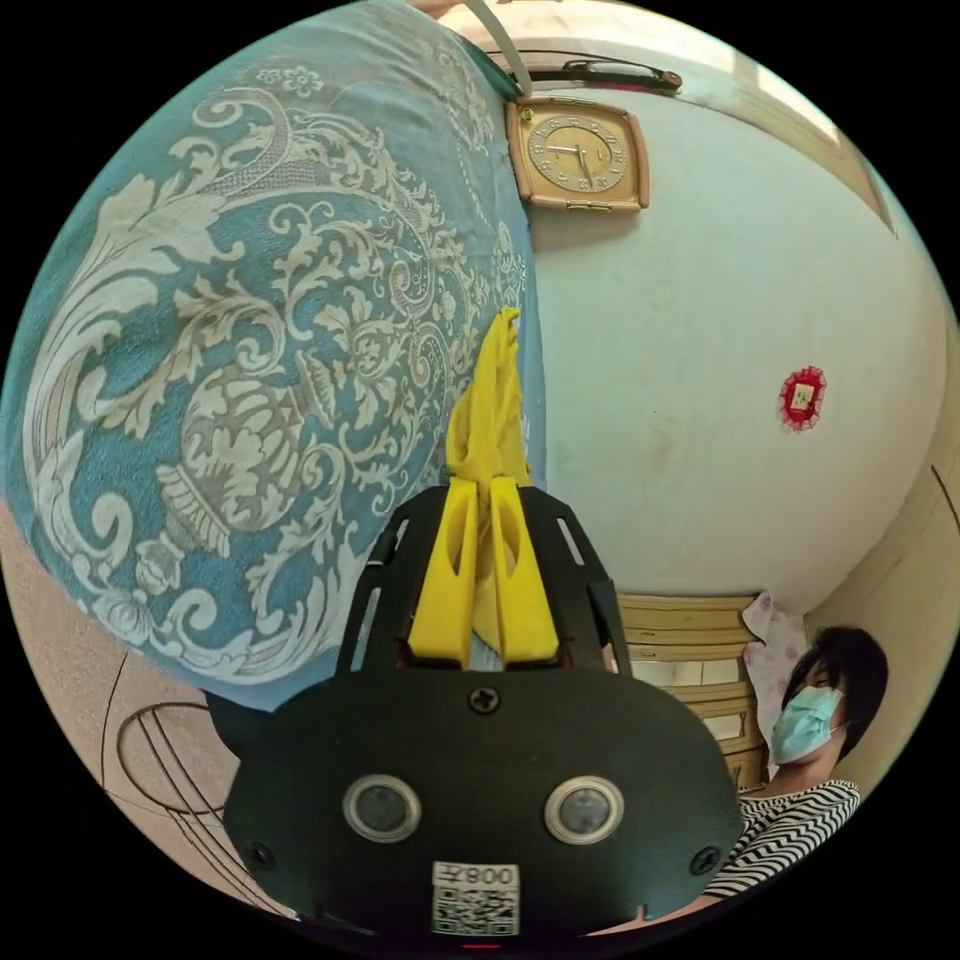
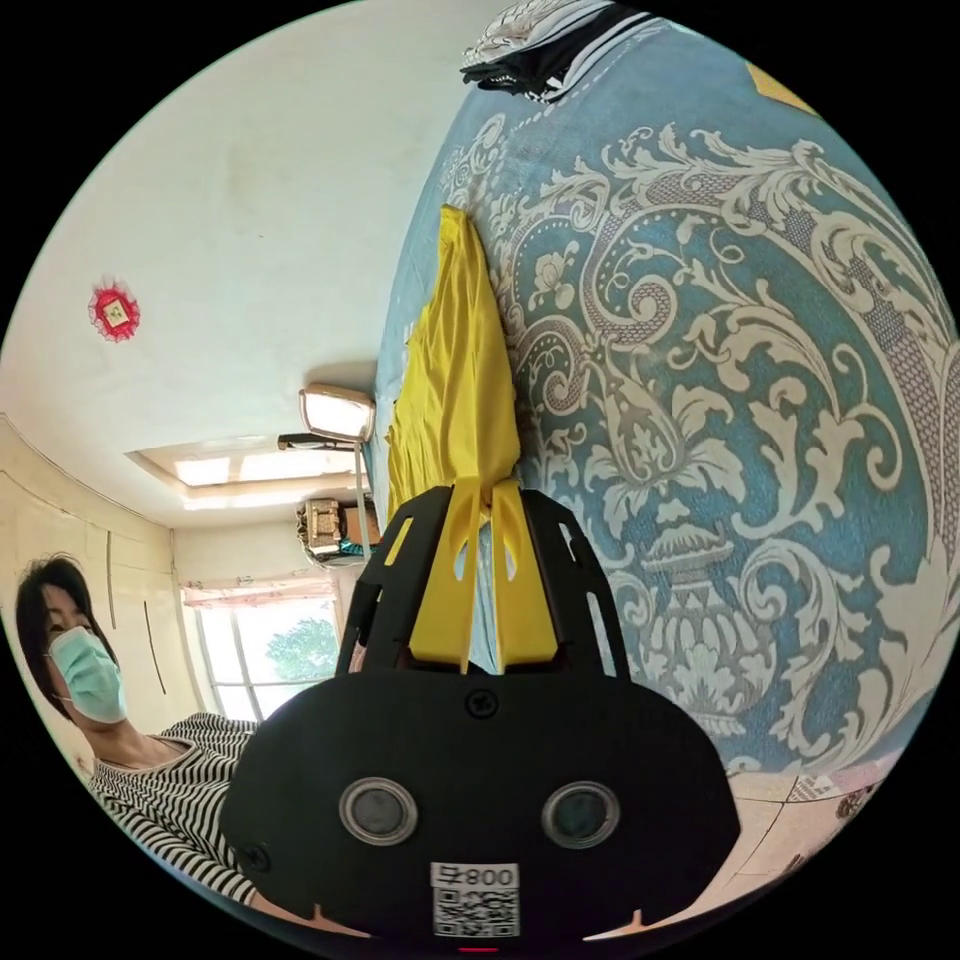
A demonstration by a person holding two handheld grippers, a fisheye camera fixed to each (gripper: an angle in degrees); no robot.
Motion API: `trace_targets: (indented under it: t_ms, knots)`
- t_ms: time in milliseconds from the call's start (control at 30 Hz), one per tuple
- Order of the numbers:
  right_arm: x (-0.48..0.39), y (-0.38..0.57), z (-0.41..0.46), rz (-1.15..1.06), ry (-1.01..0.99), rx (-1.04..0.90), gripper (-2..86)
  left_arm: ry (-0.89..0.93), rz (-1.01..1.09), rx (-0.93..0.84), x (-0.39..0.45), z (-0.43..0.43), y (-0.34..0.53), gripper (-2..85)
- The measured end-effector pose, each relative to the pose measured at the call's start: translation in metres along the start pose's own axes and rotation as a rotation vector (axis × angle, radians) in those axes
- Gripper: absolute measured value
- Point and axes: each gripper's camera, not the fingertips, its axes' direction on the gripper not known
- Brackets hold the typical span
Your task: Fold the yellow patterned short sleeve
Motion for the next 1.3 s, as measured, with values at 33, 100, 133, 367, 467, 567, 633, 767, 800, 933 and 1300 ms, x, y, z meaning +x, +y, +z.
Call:
trace_targets:
  t_ms: [33,100,133,367,467,567,633,767,800,933,1300]
  knots:
    - [-0.005,0.007,-0.007,-0.007,-0.018,0.009,1.8,0.003,0.019,-0.006,0.004,-0.006,0.004,2.8]
    - [-0.016,0.017,-0.017,-0.021,-0.034,0.011,1.7,-0.004,0.045,-0.011,0.01,-0.017,0.011,2.6]
    - [-0.025,0.024,-0.024,-0.035,-0.039,0.009,1.6,-0.004,0.058,-0.024,0.013,-0.024,0.016,2.5]
    - [-0.063,0.091,-0.073,-0.099,0.02,-0.029,1.3,-0.007,0.086,-0.027,0.019,-0.086,0.062,2.3]
    - [-0.058,0.133,-0.095,-0.08,0.029,-0.048,1.3,-0.019,0.08,-0.021,0.013,-0.115,0.089,2.3]
    - [-0.046,0.174,-0.11,-0.052,0.035,-0.07,1.3,-0.042,0.068,-0.033,0.006,-0.137,0.115,2.3]
    - [-0.038,0.195,-0.113,-0.036,0.034,-0.084,1.3,-0.063,0.061,-0.045,0.0,-0.144,0.13,2.4]
    - [-0.014,0.215,-0.107,0.013,0.067,-0.105,1.4,-0.092,-0.019,-0.06,-0.024,-0.14,0.155,2.6]
    - [-0.009,0.215,-0.105,0.025,0.064,-0.108,1.4,-0.096,-0.035,-0.061,-0.027,-0.138,0.159,2.6]
    - [0.003,0.213,-0.096,0.068,0.074,-0.11,1.4,-0.106,-0.064,-0.031,-0.027,-0.131,0.184,3.0]
    - [0.008,0.227,-0.12,0.059,-0.038,-0.068,1.5,-0.218,0.102,0.062,0.046,-0.138,0.263,4.2]
